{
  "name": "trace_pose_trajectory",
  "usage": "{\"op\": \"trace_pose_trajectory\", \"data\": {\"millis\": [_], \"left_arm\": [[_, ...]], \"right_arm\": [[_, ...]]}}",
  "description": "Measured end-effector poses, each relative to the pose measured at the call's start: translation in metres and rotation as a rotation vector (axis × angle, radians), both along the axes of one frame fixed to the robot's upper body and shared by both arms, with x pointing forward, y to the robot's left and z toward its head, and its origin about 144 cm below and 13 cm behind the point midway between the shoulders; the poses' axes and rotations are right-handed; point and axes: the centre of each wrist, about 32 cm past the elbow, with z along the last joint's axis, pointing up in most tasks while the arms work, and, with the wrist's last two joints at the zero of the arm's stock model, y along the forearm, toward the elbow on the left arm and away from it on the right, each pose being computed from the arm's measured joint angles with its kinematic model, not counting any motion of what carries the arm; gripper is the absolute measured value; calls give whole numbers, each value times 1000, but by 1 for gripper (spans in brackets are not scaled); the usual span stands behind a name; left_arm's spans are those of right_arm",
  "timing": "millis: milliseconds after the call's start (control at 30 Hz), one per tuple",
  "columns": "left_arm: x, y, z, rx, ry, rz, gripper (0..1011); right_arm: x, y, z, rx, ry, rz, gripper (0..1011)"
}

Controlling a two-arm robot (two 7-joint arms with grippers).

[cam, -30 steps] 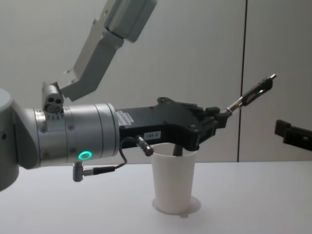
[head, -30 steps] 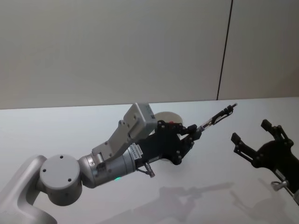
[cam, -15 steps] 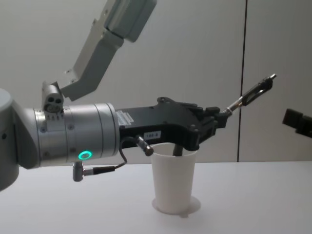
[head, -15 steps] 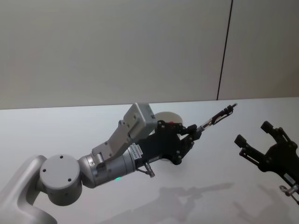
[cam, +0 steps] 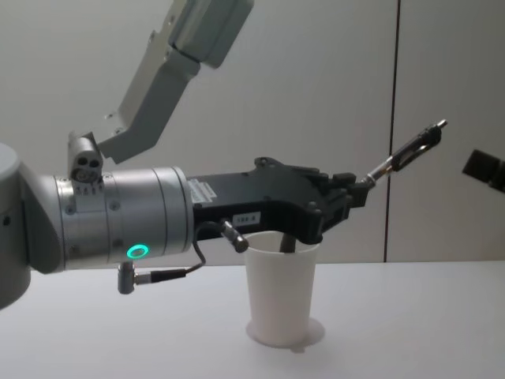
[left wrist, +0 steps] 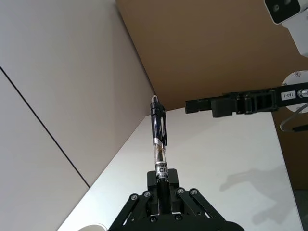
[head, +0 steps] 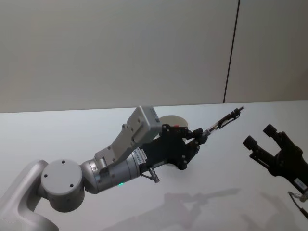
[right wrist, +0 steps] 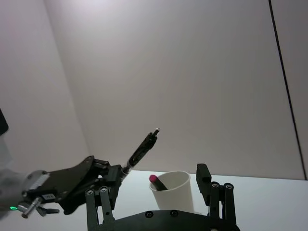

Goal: Place the pen into the pen holder.

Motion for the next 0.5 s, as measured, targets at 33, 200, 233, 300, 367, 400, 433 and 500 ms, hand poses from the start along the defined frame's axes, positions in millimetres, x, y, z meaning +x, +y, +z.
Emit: {"op": "trace_pose_trajectory", "data": {"millis": [33, 200, 233, 300, 367, 400, 433, 500], "left_arm": [[0, 0, 0, 0, 0, 0, 139], [0, 0, 0, 0, 0, 0, 139], [0, 0, 0, 0, 0, 0, 139], [0, 0, 0, 0, 0, 0, 139], [0, 0, 0, 0, 0, 0, 139], [0, 0, 0, 0, 0, 0, 139], [0, 0, 0, 0, 0, 0, 139], [0, 0, 0, 0, 0, 0, 139]], "right_arm": [[1, 0, -2, 22, 2, 14, 1002], [6, 2, -8, 95, 8, 54, 1002], [7, 3, -9, 106, 9, 59, 1002], [10, 4, -13, 140, 15, 77, 1002], [12, 5, -15, 167, 17, 89, 1002], [13, 6, -18, 186, 21, 98, 1002], [15, 7, -19, 202, 20, 106, 1002], [17, 8, -24, 237, 28, 121, 1002]]}}
